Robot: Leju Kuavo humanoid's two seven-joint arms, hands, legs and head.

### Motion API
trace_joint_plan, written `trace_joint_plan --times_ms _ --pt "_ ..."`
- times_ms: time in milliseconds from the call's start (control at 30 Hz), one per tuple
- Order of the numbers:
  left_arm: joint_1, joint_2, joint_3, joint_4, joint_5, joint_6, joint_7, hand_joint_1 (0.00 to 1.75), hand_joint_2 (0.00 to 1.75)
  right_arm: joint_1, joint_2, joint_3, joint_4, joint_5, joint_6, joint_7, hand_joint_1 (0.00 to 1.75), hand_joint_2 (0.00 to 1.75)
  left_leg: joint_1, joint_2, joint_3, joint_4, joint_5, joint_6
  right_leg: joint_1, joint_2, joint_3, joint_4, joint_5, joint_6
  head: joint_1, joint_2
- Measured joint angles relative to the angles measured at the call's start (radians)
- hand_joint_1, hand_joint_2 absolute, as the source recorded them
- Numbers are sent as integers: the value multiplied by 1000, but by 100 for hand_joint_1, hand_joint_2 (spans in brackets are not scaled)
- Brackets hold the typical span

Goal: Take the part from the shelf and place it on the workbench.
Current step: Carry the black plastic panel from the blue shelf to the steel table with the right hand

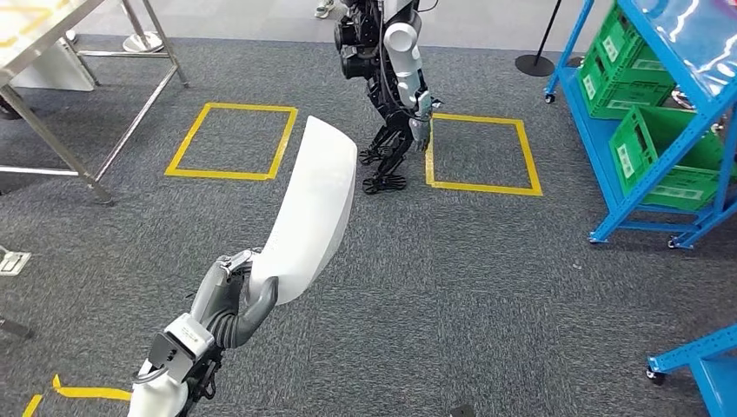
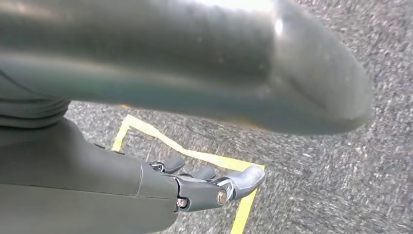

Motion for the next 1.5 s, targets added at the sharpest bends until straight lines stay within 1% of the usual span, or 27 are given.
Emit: trace_joint_plan --times_ms 67,133,200,267,300,333,367,433,500,567,633,700,767,833,867,900,967,1000,1033,1100,1167,1233,1300,1333,1400,1433,1500 --pt "6 0 1 8 7 -5 -10 175 175 2 1 0 0 -6 -9 -2 0 0 1 -26 3 -5 5 11 -4 -3 6 2 -6 13 0 0" --pt "11 -3 1 17 13 -8 -21 175 175 5 2 -2 0 -10 -17 -1 0 0 6 -51 7 -12 13 24 -9 50 -11 51 -40 26 3 0" --pt "12 -10 1 29 20 -10 -28 175 175 13 2 -6 0 -11 -23 6 0 0 9 -78 4 -13 17 31 -12 104 -72 174 -101 33 6 0" --pt "13 -15 1 41 24 -13 -30 175 175 20 1 -12 0 -11 -25 14 0 0 9 -109 0 -9 18 32 -12 113 -127 274 -128 35 7 0" --pt "13 -16 1 46 25 -14 -30 175 175 23 1 -14 0 -11 -25 17 0 0 10 -125 -1 -7 18 32 -12 115 -129 270 -111 34 7 0" --pt "13 -17 1 51 25 -15 -29 175 175 25 1 -16 0 -11 -25 17 0 0 10 -140 -1 -4 17 30 -13 119 -113 227 -78 33 7 0" --pt "13 -18 1 55 24 -15 -27 175 175 25 0 -17 0 -10 -24 17 0 0 11 -153 -2 -1 17 28 -16 133 -82 158 -40 32 7 0" --pt "13 -20 2 61 20 -12 -27 175 175 26 -1 -18 0 -9 -22 15 0 0 10 -177 -6 4 16 16 -19 172 -32 42 4 29 7 0" --pt "12 -22 3 65 13 -7 -30 175 175 25 -1 -19 0 -8 -19 12 0 0 11 -195 -12 3 19 1 -15 185 -20 11 7 19 7 0" --pt "12 -22 7 67 5 -4 -33 175 175 23 -1 -19 0 -8 -17 9 0 0 13 -207 -18 -1 22 -12 -14 164 -19 6 13 5 8 0" --pt "12 -21 9 68 -2 -3 -33 175 175 23 -1 -19 0 -8 -17 7 0 0 14 -207 -21 0 22 -18 -18 150 -17 -1 18 -5 8 0" --pt "13 -21 10 68 -3 -2 -33 175 175 23 0 -19 0 -8 -17 6 0 0 15 -199 -21 3 20 -18 -18 146 -17 -2 19 -7 7 0" --pt "8 -21 11 68 -13 1 -30 175 175 23 0 -19 0 -7 -15 1 0 0 12 -150 -48 63 -19 -22 -15 133 -16 -3 19 -14 3 0" --pt "1 -20 14 68 -37 7 -16 175 175 22 -1 -19 0 -2 -10 -14 0 0 10 -95 -103 192 -78 -28 -11 89 -17 -4 17 -22 -2 0" --pt "-1 -20 15 68 -47 10 -9 175 175 21 -1 -19 0 1 -8 -21 0 0 11 -84 -107 211 -80 -29 -9 67 -17 -3 16 -22 -2 0" --pt "-3 -20 16 67 -55 12 -2 175 175 19 -1 -19 0 4 -5 -30 0 0 10 -71 -84 180 -59 -28 -8 46 -16 -2 15 -21 -2 0" --pt "-8 -21 16 63 -61 16 7 175 175 14 -1 -19 0 8 -2 -40 0 0 5 -30 -13 47 -14 -16 -5 25 -12 0 11 -14 -1 0" --pt "-10 -23 16 61 -64 19 12 175 175 12 -1 -19 0 10 -1 -43 0 0 2 -17 6 10 -6 -8 -3 16 -11 1 9 -9 -1 0" --pt "-13 -24 16 57 -68 22 18 175 175 10 -1 -19 0 11 1 -44 0 0 0 -15 9 -2 -5 -1 -1 7 -9 1 8 -3 0 0" --pt "-17 -26 18 51 -76 28 31 175 175 4 -1 -19 0 12 5 -44 0 0 1 -39 8 -6 1 11 -2 -8 -4 -1 7 9 0 0" --pt "-21 -29 20 42 -82 34 42 175 175 -1 -2 -19 0 15 9 -44 0 0 7 -62 13 -14 10 23 -7 26 -11 28 -15 21 2 0" --pt "-26 -34 21 36 -86 37 48 175 175 -2 -3 -19 0 20 11 -41 0 0 12 -85 14 -18 16 30 -11 87 -58 133 -73 31 6 0" --pt "-22 -35 21 34 -91 39 51 175 175 0 -4 -19 0 23 12 -39 0 0 12 -112 11 -16 17 32 -11 111 -119 254 -118 36 8 0" --pt "-17 -35 21 34 -93 40 50 175 175 2 -5 -19 0 24 11 -39 0 0 12 -126 10 -15 18 32 -12 113 -132 274 -115 36 8 0" --pt "-8 -34 21 30 -96 43 46 175 175 3 -7 -19 0 24 11 -37 0 0 13 -155 9 -10 17 30 -14 122 -102 198 -55 34 8 0" --pt "-5 -33 21 27 -97 44 43 175 175 4 -8 -19 0 23 10 -37 0 0 14 -168 8 -7 16 27 -17 145 -69 125 -22 31 8 0" --pt "-3 -33 21 20 -99 45 36 175 175 4 -9 -19 0 20 9 -37 0 0 14 -192 3 -2 14 15 -19 186 -21 20 12 27 8 0"
